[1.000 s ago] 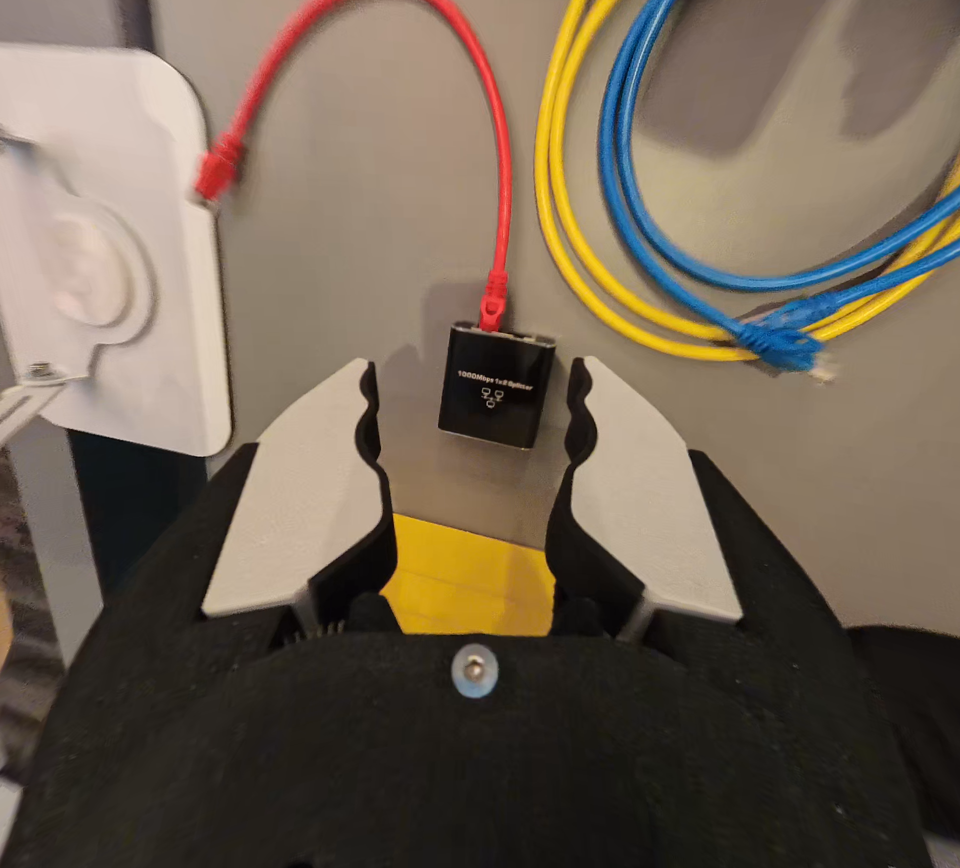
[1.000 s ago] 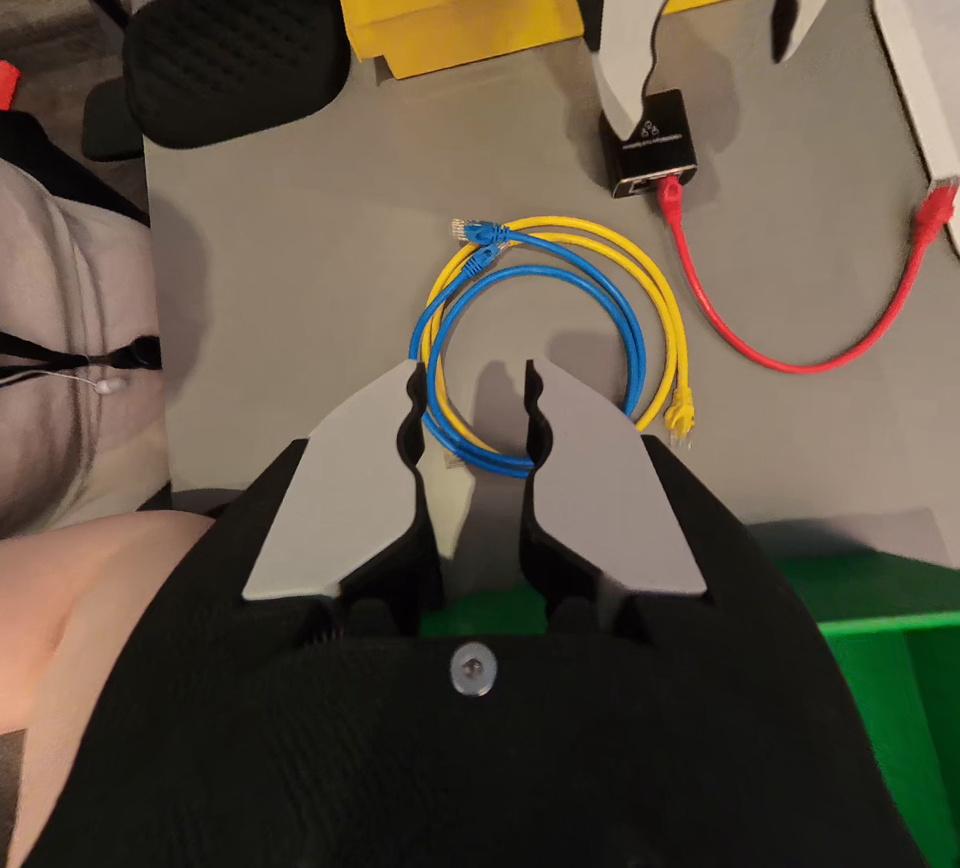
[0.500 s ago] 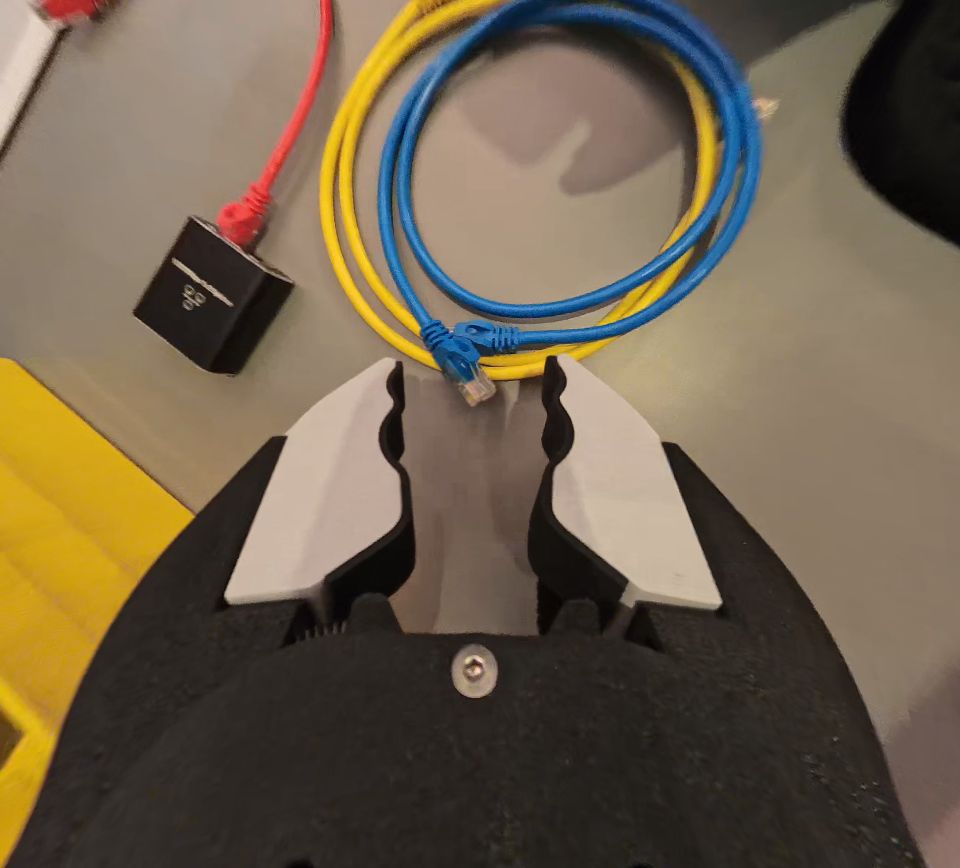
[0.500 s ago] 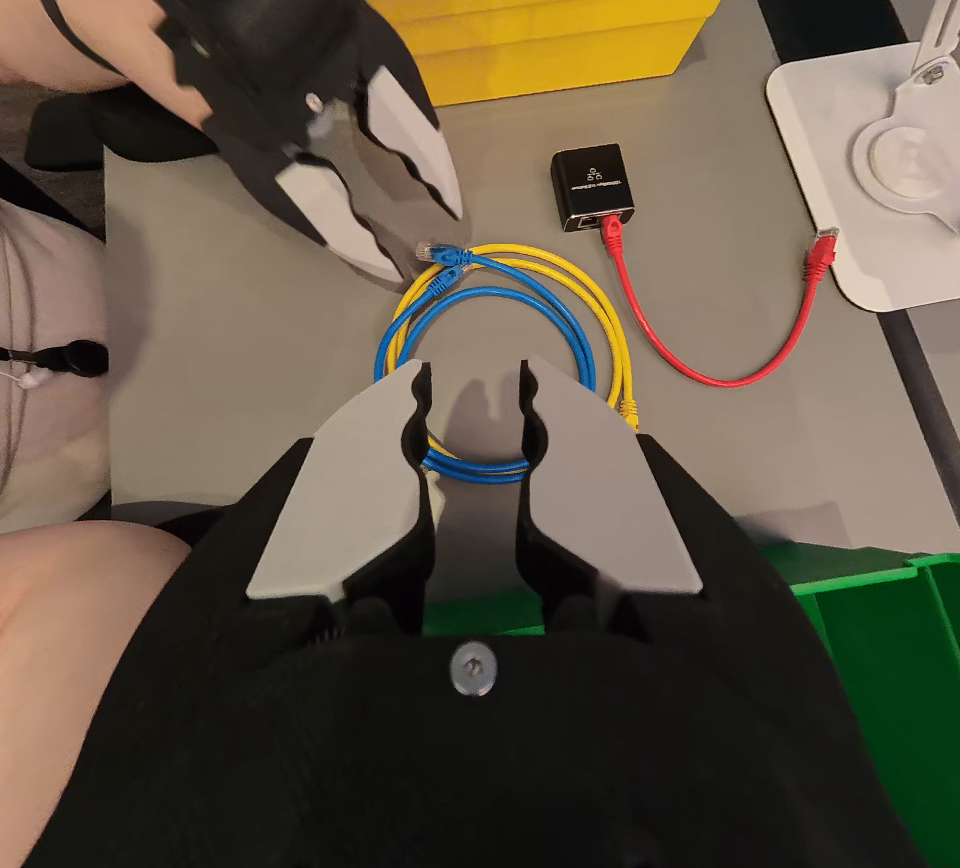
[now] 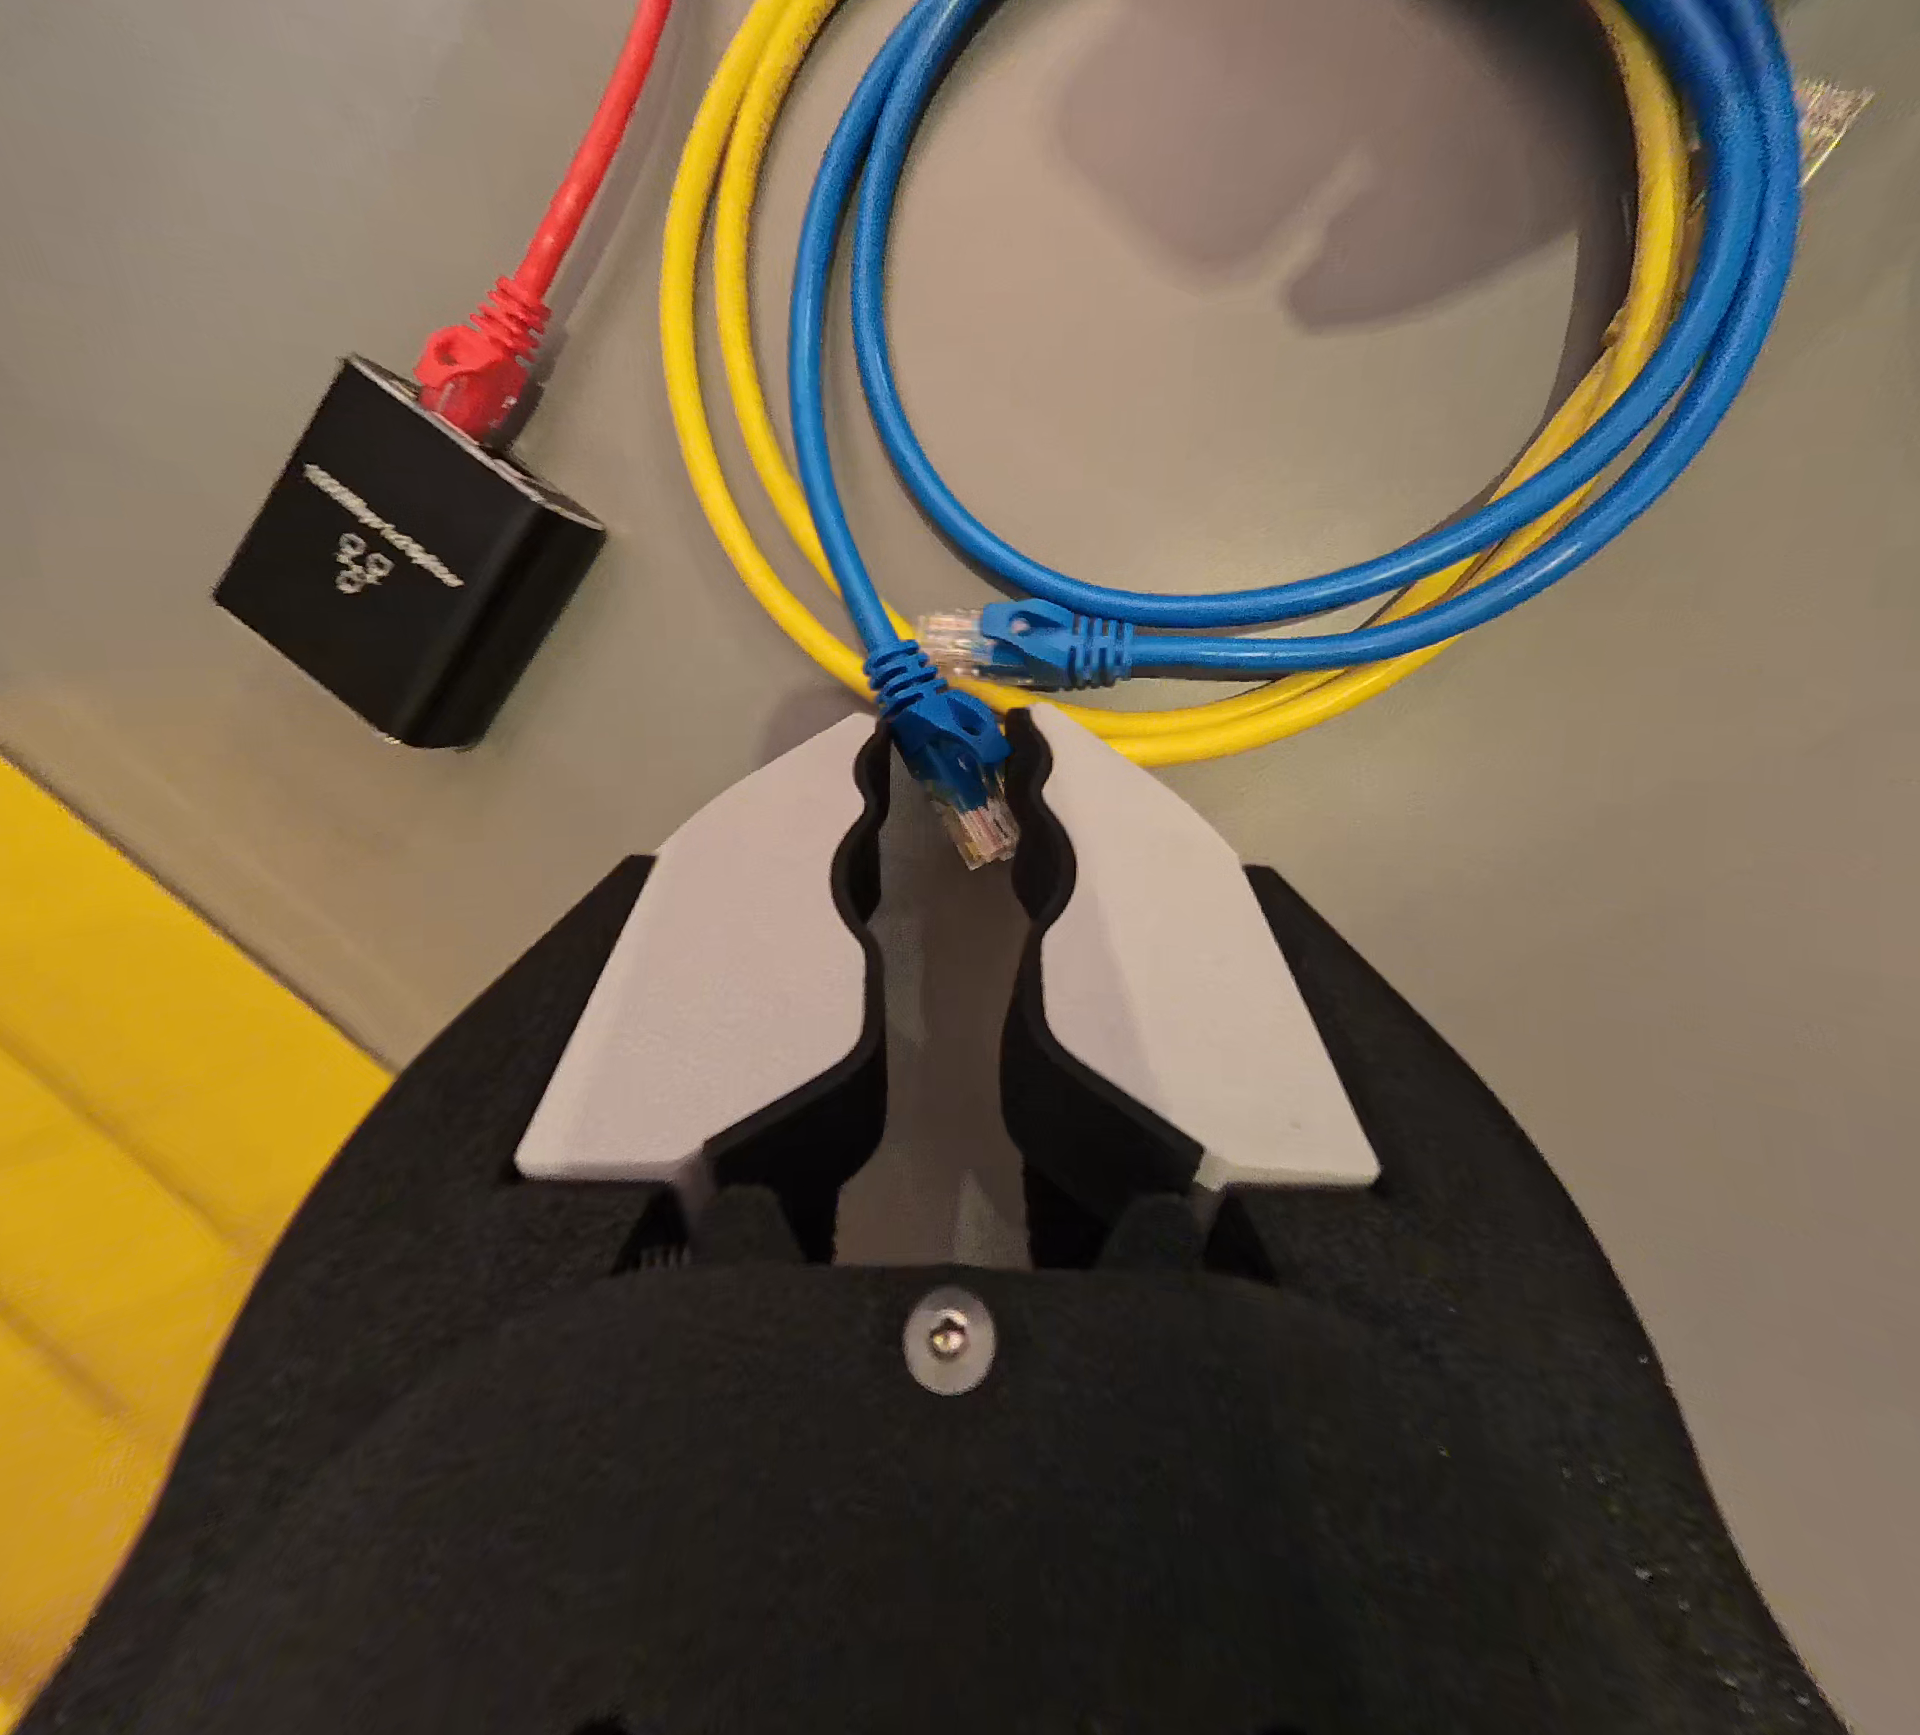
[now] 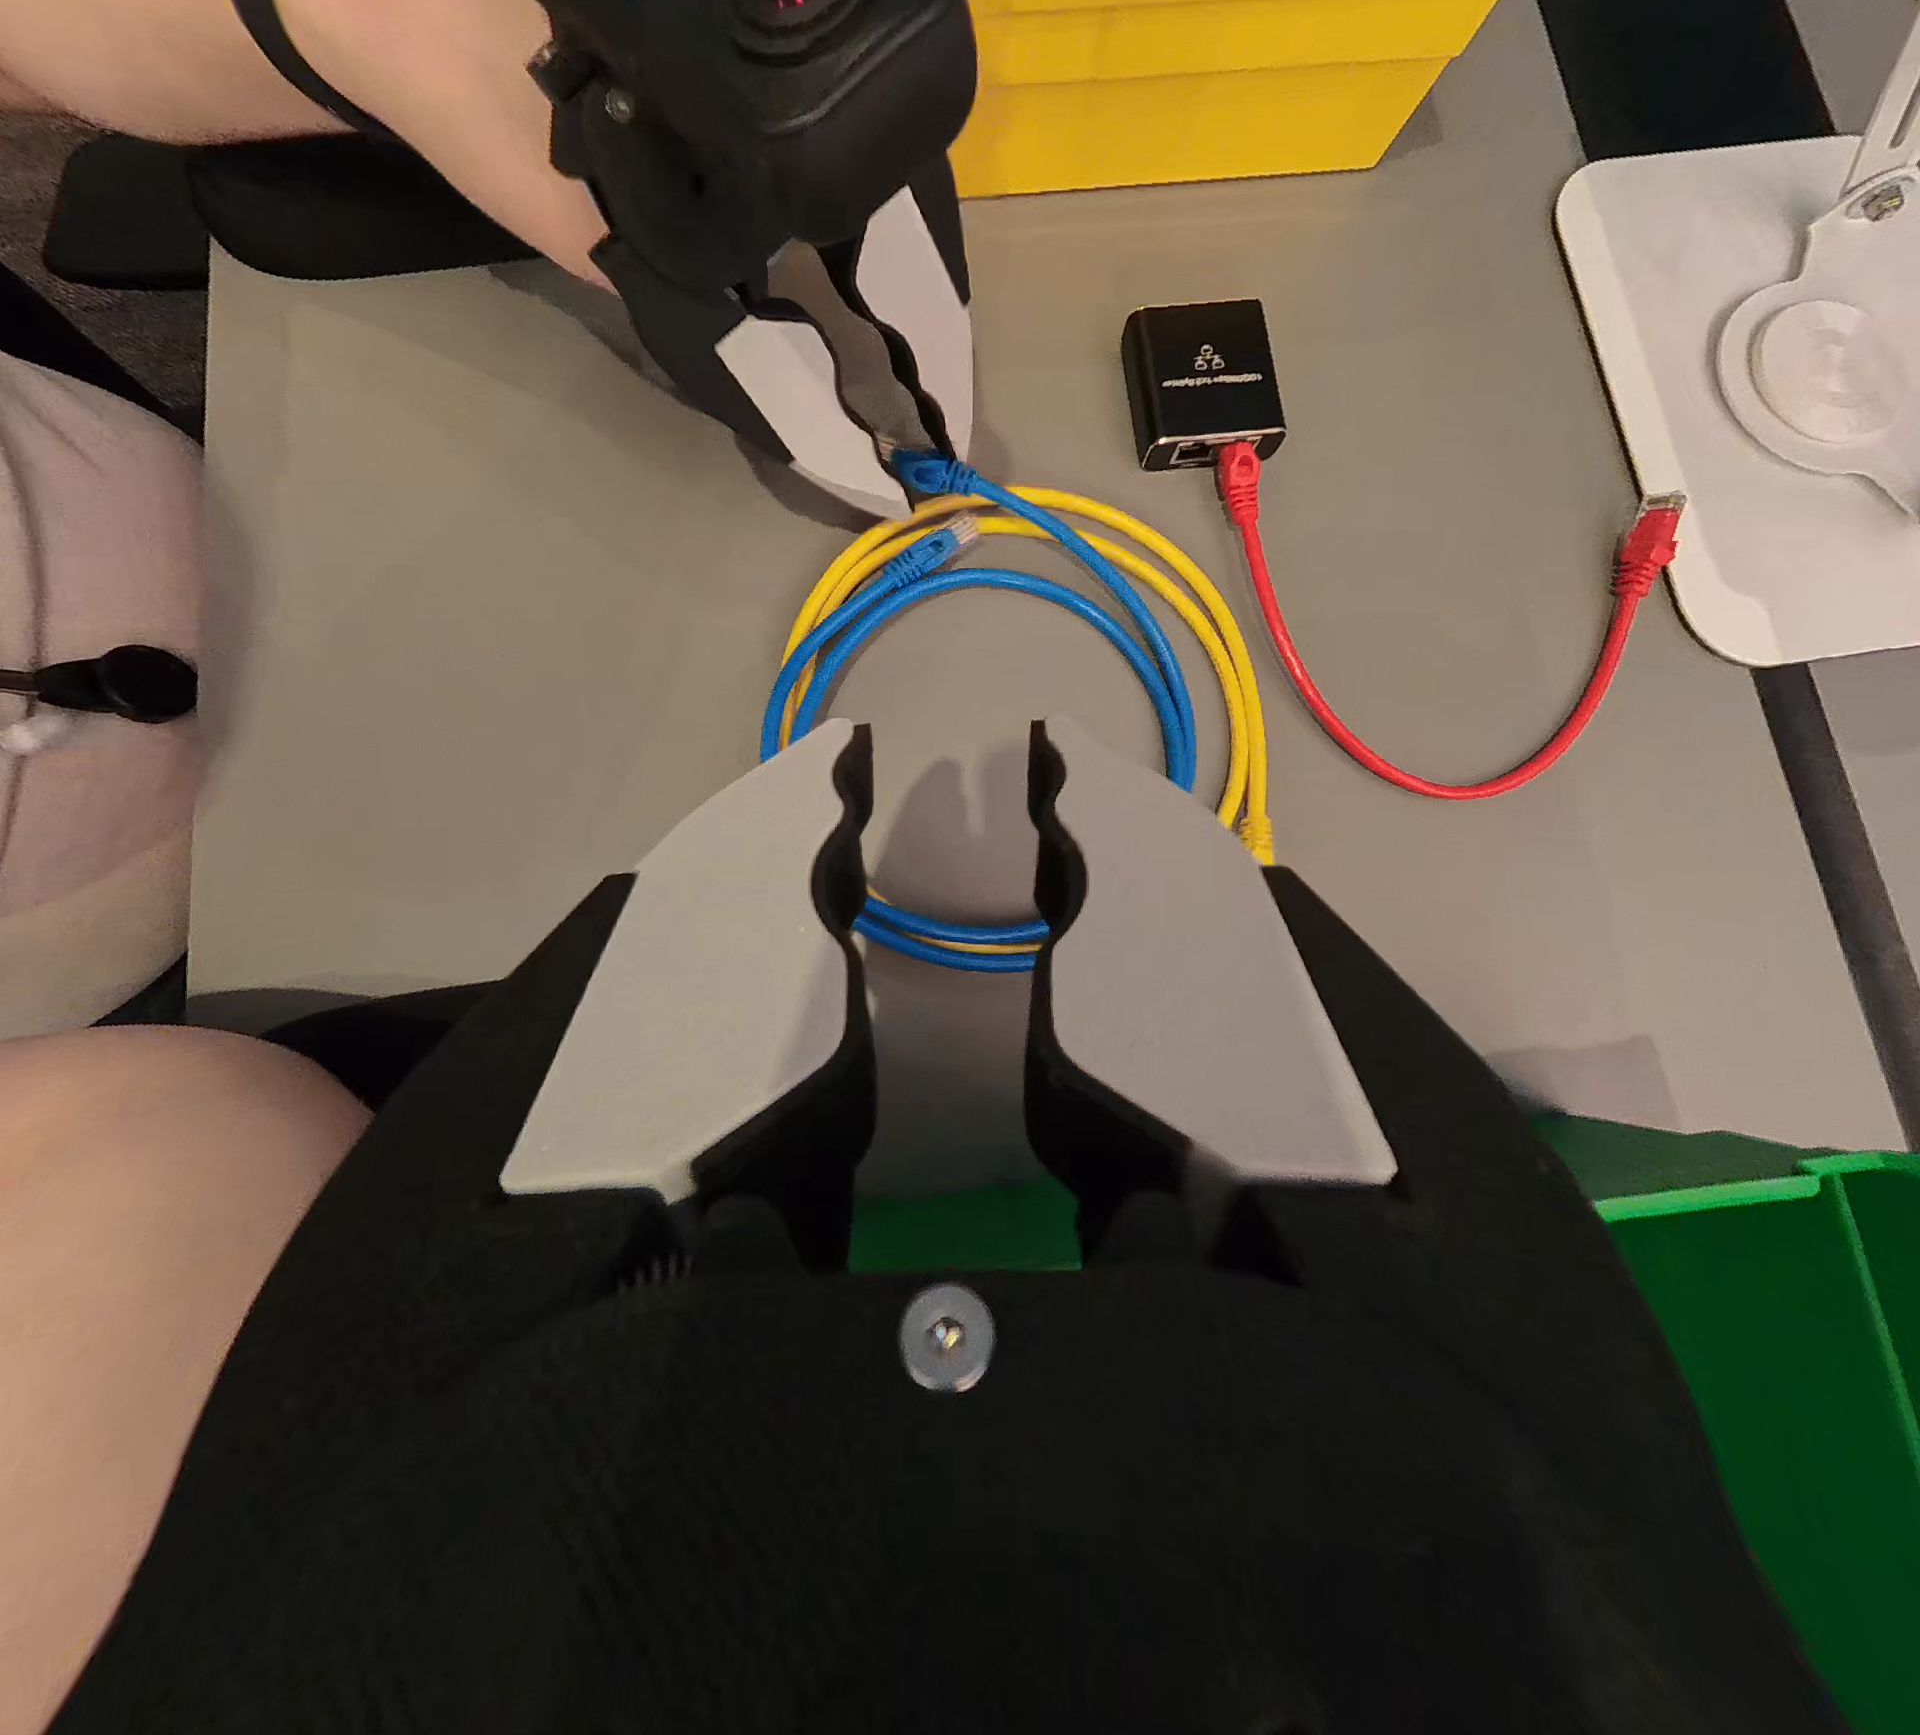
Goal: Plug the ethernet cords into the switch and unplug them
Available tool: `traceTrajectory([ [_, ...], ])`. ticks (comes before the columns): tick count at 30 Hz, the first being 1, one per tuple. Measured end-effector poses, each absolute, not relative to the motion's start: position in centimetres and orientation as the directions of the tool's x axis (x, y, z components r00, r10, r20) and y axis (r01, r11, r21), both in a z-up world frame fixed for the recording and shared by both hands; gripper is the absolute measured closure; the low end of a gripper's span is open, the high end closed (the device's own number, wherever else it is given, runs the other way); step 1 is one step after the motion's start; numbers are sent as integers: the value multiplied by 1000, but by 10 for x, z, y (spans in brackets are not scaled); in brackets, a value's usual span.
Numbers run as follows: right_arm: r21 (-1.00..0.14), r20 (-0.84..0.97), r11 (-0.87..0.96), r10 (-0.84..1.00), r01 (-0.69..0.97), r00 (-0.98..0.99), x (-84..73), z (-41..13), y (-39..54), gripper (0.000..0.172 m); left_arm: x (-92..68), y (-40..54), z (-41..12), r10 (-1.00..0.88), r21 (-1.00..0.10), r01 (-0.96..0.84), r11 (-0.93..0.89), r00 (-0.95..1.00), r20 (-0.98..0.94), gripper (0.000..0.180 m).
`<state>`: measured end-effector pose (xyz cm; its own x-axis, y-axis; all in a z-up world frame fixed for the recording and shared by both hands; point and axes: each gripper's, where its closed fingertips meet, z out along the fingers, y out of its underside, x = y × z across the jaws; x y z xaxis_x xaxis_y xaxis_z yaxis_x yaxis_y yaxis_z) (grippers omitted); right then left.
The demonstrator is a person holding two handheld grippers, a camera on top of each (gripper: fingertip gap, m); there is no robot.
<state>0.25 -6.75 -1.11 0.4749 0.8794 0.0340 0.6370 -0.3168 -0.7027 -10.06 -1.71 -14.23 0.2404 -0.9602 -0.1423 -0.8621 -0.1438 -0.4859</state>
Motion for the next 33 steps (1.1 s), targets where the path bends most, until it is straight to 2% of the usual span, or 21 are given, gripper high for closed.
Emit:
traceTrajectory([
  [4,-755,136,-174,902,632,410,-20,-3,-44,142,-111,-13,-114,-963,-443,-890,-111,206,-173,160],
  [7,-797,245,16,922,604,300,-63,2,-21,142,-114,-20,-85,-977,-447,-883,-143,197,-77,160],
  [9,-796,302,120,928,593,217,-88,-8,-13,142,-109,-29,-62,-981,-500,-848,-176,196,14,160],
  [11,-764,259,112,955,635,144,-99,-30,-17,141,-108,-36,-45,-979,-530,-823,-204,187,87,160],
  [14,-742,271,98,949,663,163,-102,-42,-5,143,-113,-38,-22,-978,-587,-783,-208,159,135,160],
  [16,-779,260,119,955,616,144,-110,-38,-5,162,-116,-34,-9,-977,-631,-746,-213,146,157,160],
  [20,-857,177,72,971,511,159,-112,-19,-6,164,-125,-23,13,-984,-713,-680,-173,91,152,159],
  [23,-864,74,-20,983,503,165,-101,-15,-14,165,-139,-3,29,-993,-759,-650,-34,108,-48,121],
  [24,-866,33,-54,986,498,165,-100,-13,-17,165,-145,3,34,-984,-764,-645,26,117,-133,119],
  [28,-843,-58,-169,972,511,226,-94,-13,-14,165,-143,6,48,-920,-721,-634,280,36,-389,123],
  [31,-820,-104,-228,961,524,256,-92,-18,-12,165,-130,-18,43,-902,-682,-608,405,-143,-408,133],
  [33,-820,-137,-255,957,512,257,-93,-16,-13,165,-126,-11,37,-888,-652,-631,420,-139,-438,131],
])
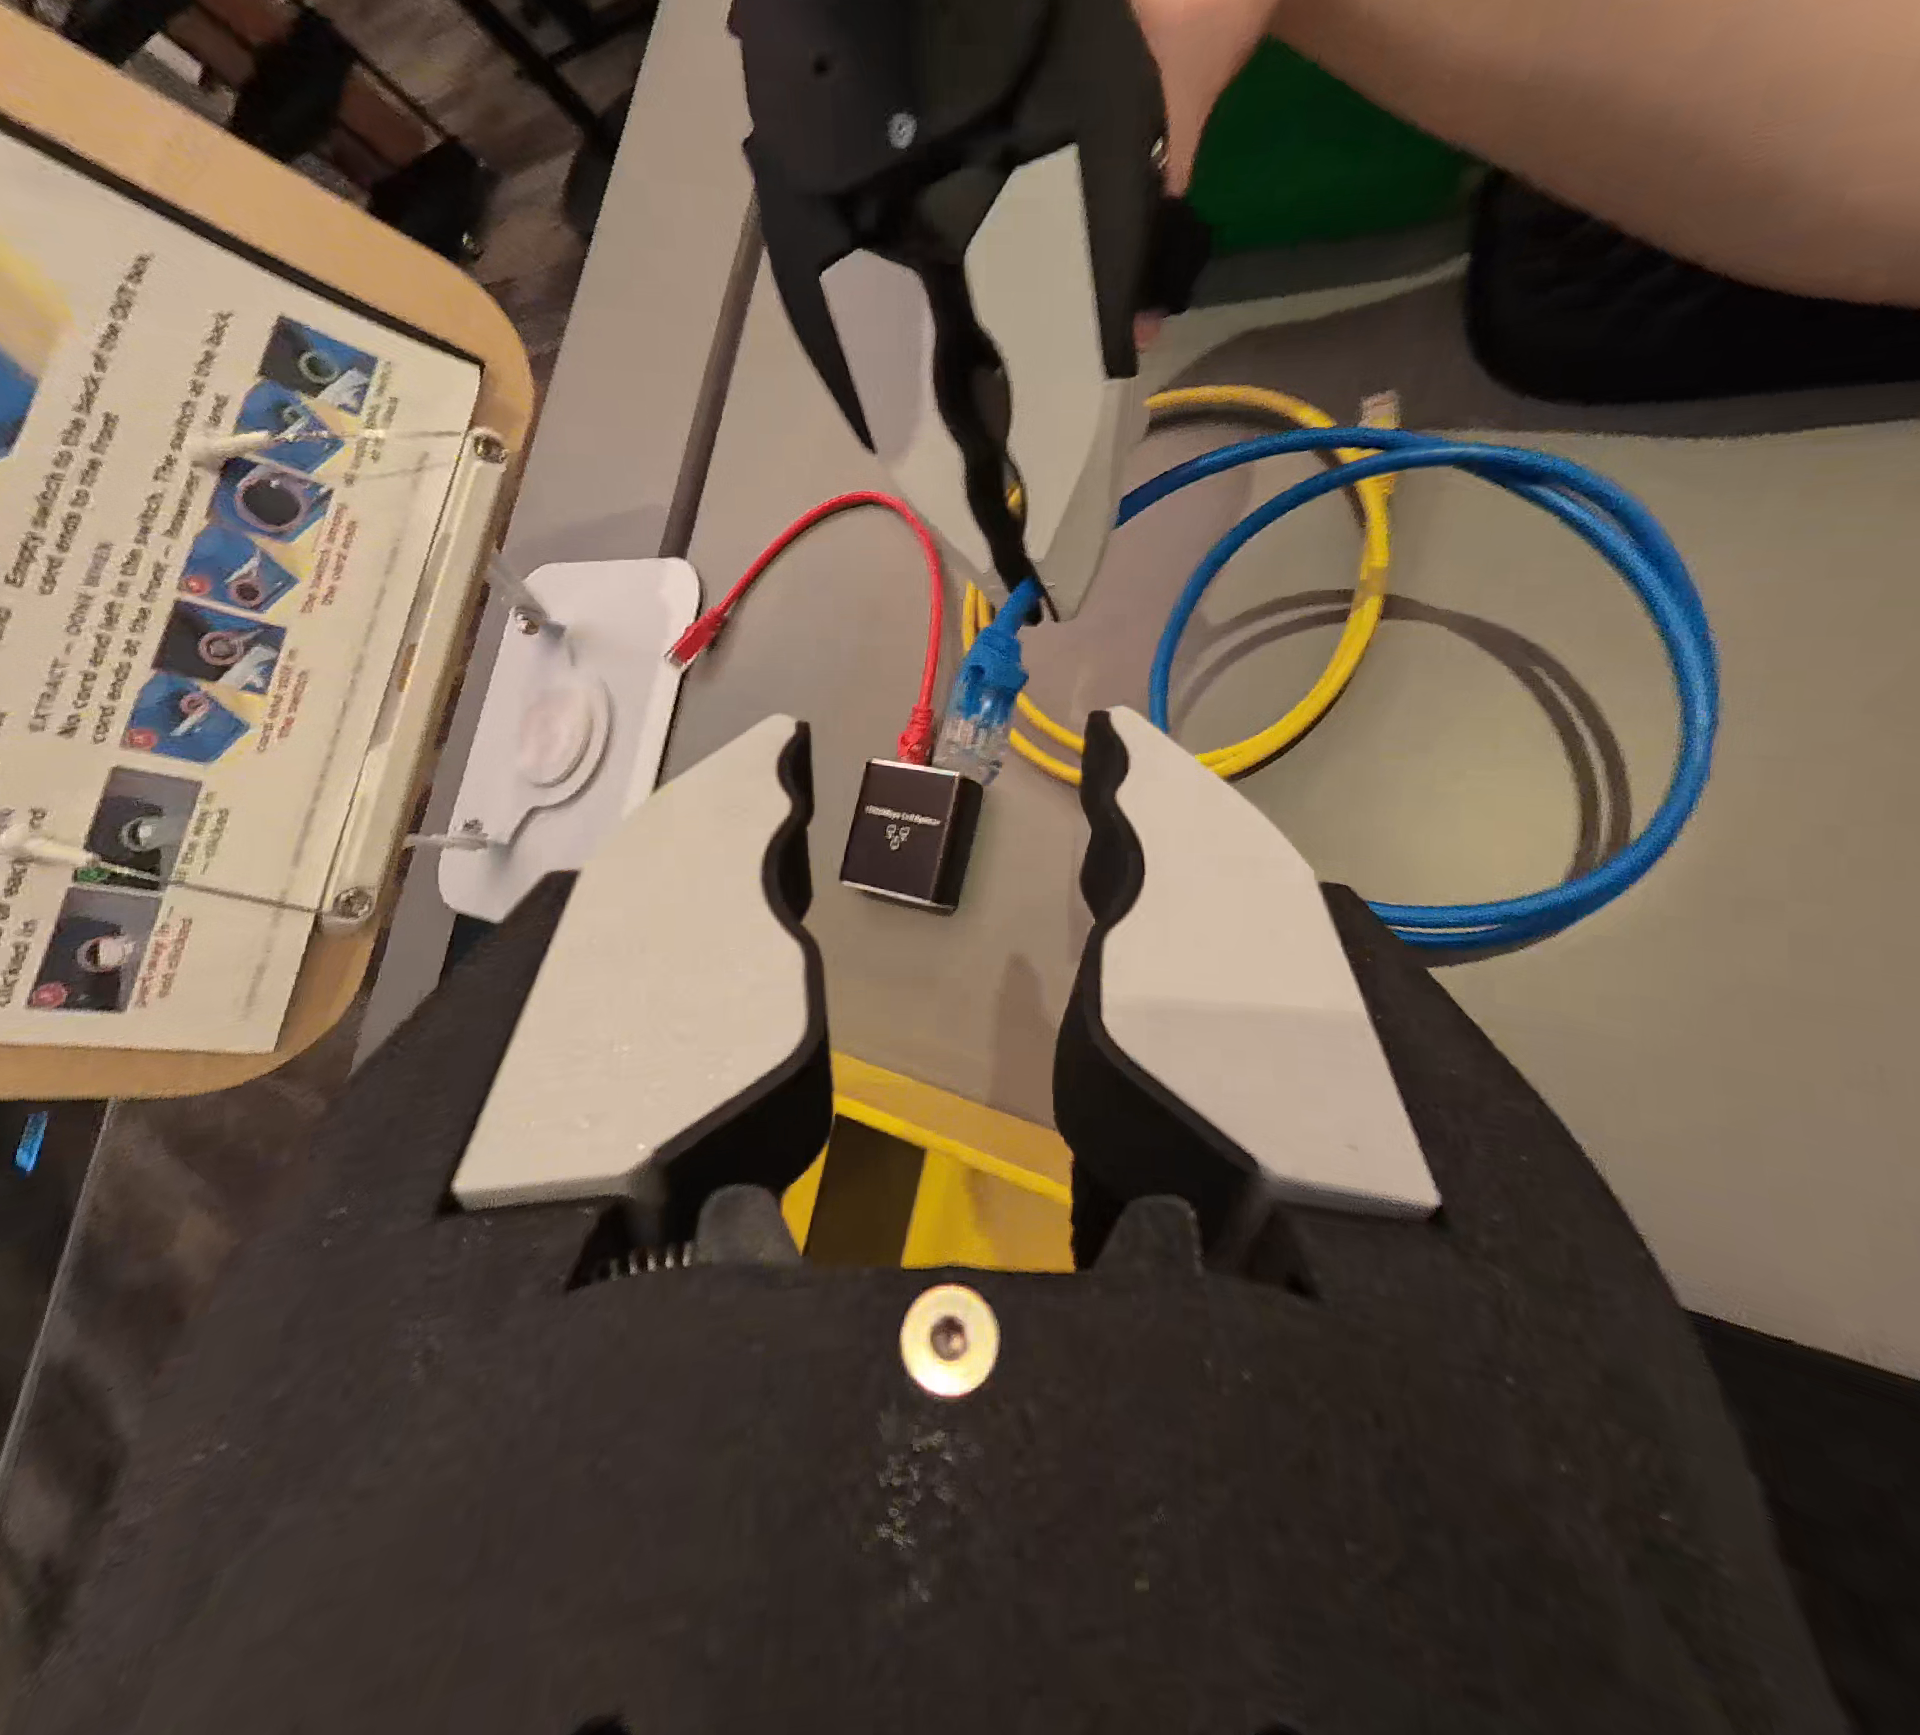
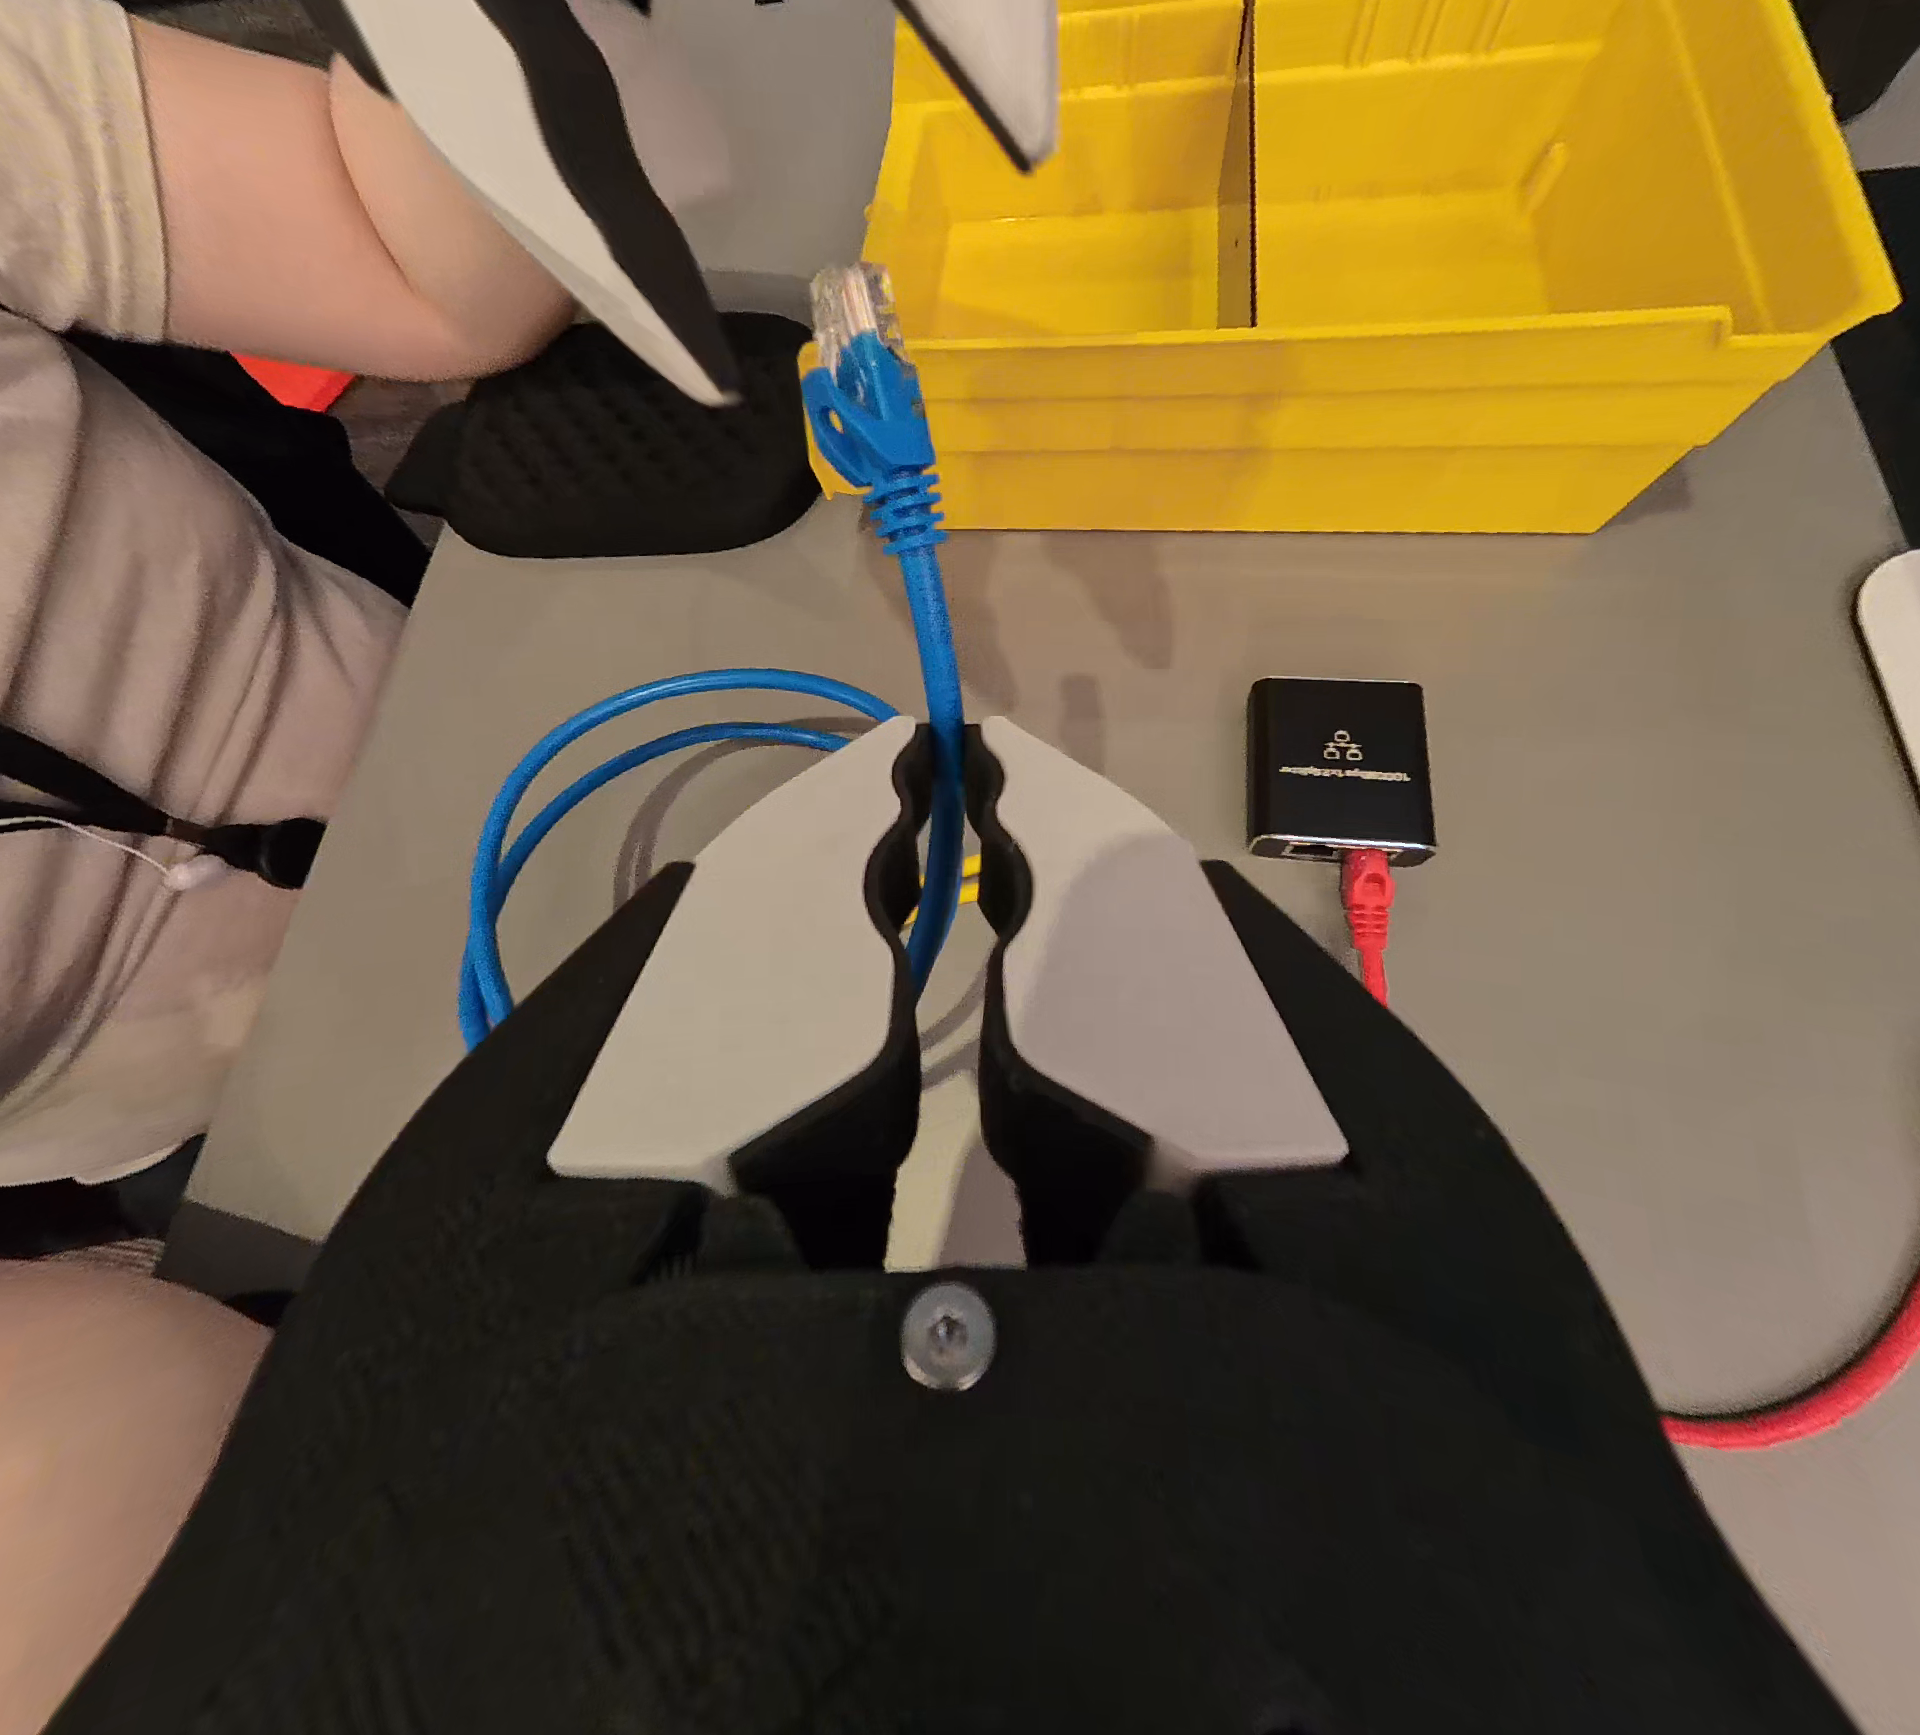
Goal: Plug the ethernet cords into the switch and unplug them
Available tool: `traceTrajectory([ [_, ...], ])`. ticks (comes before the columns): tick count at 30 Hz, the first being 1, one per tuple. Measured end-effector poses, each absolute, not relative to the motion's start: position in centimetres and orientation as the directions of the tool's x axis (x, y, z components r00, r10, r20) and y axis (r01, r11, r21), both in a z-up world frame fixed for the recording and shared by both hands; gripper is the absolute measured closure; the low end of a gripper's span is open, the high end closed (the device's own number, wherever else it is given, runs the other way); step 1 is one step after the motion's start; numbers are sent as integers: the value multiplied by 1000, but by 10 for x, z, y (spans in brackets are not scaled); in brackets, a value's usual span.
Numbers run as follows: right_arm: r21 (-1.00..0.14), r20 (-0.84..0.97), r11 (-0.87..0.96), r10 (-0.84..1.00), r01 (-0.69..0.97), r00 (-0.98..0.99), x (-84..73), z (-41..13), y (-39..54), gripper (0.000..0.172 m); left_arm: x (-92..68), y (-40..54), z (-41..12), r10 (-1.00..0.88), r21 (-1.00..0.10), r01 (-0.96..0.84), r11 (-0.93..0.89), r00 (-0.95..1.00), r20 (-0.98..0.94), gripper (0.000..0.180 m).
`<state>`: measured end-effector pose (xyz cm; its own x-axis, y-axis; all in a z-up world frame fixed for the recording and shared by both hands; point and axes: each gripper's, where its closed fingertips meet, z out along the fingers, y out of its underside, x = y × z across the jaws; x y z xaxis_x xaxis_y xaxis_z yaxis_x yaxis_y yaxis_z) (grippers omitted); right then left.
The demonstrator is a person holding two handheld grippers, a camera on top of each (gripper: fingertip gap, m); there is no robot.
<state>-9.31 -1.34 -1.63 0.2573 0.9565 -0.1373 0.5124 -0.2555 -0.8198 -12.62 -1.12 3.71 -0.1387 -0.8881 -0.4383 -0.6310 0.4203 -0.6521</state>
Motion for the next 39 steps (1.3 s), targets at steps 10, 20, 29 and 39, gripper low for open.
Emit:
traceTrajectory([
  [10,-799,-204,-336,932,499,301,-86,-18,-11,165,-107,7,12,-853,-576,-658,484,-206,-480,152],
  [20,-779,-238,-373,920,505,312,-82,-23,-10,165,-98,2,4,-846,-581,-630,516,-271,-459,166],
  [29,-761,-250,-382,918,524,307,-82,-29,-12,165,-95,-6,2,-840,-588,-611,530,-281,-464,164],
  [39,-893,26,-58,984,447,179,-82,16,-36,140,-101,-21,47,-808,-618,-556,555,-186,-558,166],
])
